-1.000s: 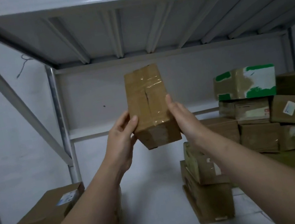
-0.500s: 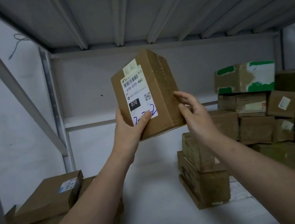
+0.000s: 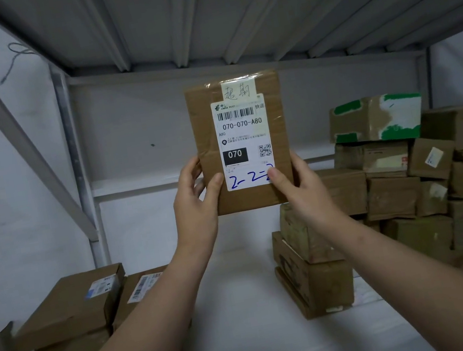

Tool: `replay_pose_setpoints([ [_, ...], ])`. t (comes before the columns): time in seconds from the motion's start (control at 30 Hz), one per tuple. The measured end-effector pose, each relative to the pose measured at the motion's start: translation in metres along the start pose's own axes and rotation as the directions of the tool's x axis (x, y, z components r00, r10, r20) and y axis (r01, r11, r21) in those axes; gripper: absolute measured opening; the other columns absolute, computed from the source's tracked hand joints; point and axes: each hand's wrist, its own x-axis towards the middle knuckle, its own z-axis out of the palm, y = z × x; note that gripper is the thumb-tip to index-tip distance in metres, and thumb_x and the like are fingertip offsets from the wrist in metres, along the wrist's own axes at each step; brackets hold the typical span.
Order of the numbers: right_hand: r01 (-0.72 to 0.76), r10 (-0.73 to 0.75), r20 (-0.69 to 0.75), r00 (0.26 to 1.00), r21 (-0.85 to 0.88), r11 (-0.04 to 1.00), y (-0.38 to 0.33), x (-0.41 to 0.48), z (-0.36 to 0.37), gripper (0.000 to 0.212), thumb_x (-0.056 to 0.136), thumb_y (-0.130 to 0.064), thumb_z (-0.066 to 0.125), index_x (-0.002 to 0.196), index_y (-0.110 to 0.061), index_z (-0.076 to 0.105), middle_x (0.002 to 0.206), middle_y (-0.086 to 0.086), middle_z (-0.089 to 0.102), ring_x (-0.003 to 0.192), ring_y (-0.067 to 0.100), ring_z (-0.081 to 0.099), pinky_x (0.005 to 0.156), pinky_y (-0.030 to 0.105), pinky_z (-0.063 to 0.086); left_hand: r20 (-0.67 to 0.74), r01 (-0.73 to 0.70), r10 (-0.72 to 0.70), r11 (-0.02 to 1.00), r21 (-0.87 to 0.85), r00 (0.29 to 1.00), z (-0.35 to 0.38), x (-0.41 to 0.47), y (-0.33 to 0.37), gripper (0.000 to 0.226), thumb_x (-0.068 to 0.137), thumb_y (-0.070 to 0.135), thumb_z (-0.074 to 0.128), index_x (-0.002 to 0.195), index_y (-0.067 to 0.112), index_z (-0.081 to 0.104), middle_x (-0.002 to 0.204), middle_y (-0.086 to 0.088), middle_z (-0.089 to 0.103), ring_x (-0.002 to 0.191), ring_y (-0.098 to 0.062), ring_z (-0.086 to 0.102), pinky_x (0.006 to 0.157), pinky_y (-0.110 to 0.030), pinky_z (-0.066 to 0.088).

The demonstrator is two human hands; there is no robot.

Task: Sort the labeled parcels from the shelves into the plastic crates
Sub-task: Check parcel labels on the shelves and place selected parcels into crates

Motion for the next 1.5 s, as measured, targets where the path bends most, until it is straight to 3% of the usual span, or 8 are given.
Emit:
replay_pose_setpoints([
  [0.2, 0.016, -0.015, -0.007, 1.0, 0.052, 0.999, 0.003, -0.004, 0.005, 0.042, 0.096, -0.027, 0.056, 0.135, -0.033, 0.045, 0.116, -0.025, 0.062, 0.106, -0.009, 0.058, 0.085, 0.011, 0.049, -0.005, -0.018, 0.018, 1.0, 0.016, 1.0, -0.004, -0.002, -0.004, 0.038, 0.095, 0.014, 0.058, 0.129, 0.028, 0.047, 0.118, 0.023, 0.057, 0.115, -0.004, 0.058, 0.095, -0.026, 0.051],
  [0.47, 0.017, -0.016, -0.009, 1.0, 0.061, 0.998, 0.003, -0.009, 0.006, 0.049, 0.096, -0.028, 0.055, 0.143, -0.027, 0.04, 0.12, -0.022, 0.06, 0.107, -0.01, 0.057, 0.082, 0.008, 0.047, -0.03, -0.009, 0.009, 1.0, 0.011, 1.0, -0.004, -0.012, -0.001, 0.04, 0.094, 0.018, 0.059, 0.131, 0.028, 0.047, 0.125, 0.014, 0.057, 0.119, -0.009, 0.055, 0.092, -0.024, 0.052],
  [0.67, 0.001, 0.002, -0.062, 0.998, 0.047, 0.999, 0.01, -0.034, -0.005, 0.049, 0.097, -0.03, 0.052, 0.144, -0.025, 0.039, 0.127, -0.012, 0.059, 0.114, -0.003, 0.056, 0.095, 0.017, 0.048, 0.007, -0.003, 0.003, 0.998, 0.059, 1.0, 0.012, -0.033, -0.005, 0.044, 0.095, 0.024, 0.057, 0.137, 0.031, 0.043, 0.133, 0.01, 0.05, 0.121, 0.0, 0.048, 0.099, -0.023, 0.047],
  [0.83, -0.025, 0.033, -0.148, 0.988, 0.06, 0.998, 0.021, -0.072, -0.031, 0.049, 0.098, -0.027, 0.053, 0.143, -0.019, 0.039, 0.125, -0.013, 0.061, 0.114, -0.005, 0.056, 0.096, 0.016, 0.044, 0.038, -0.002, -0.001, 0.997, 0.072, 0.999, 0.039, -0.067, -0.01, 0.05, 0.091, 0.034, 0.055, 0.139, 0.025, 0.044, 0.133, 0.012, 0.048, 0.124, -0.005, 0.047, 0.102, -0.043, 0.046],
  [0.9, -0.048, 0.057, -0.179, 0.982, 0.055, 0.997, 0.025, -0.091, -0.052, 0.052, 0.097, -0.029, 0.054, 0.145, -0.019, 0.038, 0.129, -0.01, 0.061, 0.117, 0.001, 0.056, 0.101, 0.024, 0.045, 0.069, 0.023, -0.027, 0.998, 0.059, 0.997, 0.058, -0.086, -0.009, 0.052, 0.091, 0.035, 0.055, 0.14, 0.025, 0.043, 0.135, 0.011, 0.048, 0.125, -0.006, 0.047, 0.102, -0.044, 0.046],
  [1.27, -0.239, 0.195, -0.366, 0.91, -0.078, 0.968, 0.032, -0.218, -0.249, 0.05, 0.098, -0.022, 0.051, 0.146, -0.015, 0.035, 0.13, -0.009, 0.058, 0.111, -0.011, 0.055, 0.086, 0.005, 0.041, 0.279, 0.218, -0.192, 0.974, -0.064, 0.941, 0.239, -0.226, 0.003, 0.051, 0.092, 0.033, 0.056, 0.141, 0.028, 0.041, 0.138, 0.004, 0.049, 0.128, -0.012, 0.048, 0.104, -0.046, 0.043],
  [1.4, -0.338, 0.252, -0.43, 0.867, -0.134, 0.932, 0.031, -0.277, -0.334, 0.051, 0.097, -0.03, 0.051, 0.145, -0.022, 0.035, 0.128, -0.014, 0.058, 0.114, -0.007, 0.055, 0.094, 0.013, 0.046, 0.382, 0.329, -0.252, 0.932, -0.151, 0.889, 0.315, -0.293, 0.023, 0.044, 0.094, 0.027, 0.058, 0.134, 0.039, 0.042, 0.136, 0.001, 0.051, 0.123, -0.009, 0.052, 0.101, -0.044, 0.047],
  [1.5, -0.409, 0.296, -0.49, 0.82, -0.139, 0.902, 0.03, -0.319, -0.391, 0.055, 0.094, -0.035, 0.052, 0.145, -0.021, 0.035, 0.129, -0.012, 0.059, 0.115, -0.003, 0.056, 0.095, 0.017, 0.046, 0.464, 0.421, -0.293, 0.885, -0.198, 0.836, 0.366, -0.341, 0.034, 0.044, 0.096, 0.018, 0.057, 0.137, 0.028, 0.043, 0.135, -0.003, 0.053, 0.118, -0.008, 0.056, 0.097, -0.04, 0.05],
])
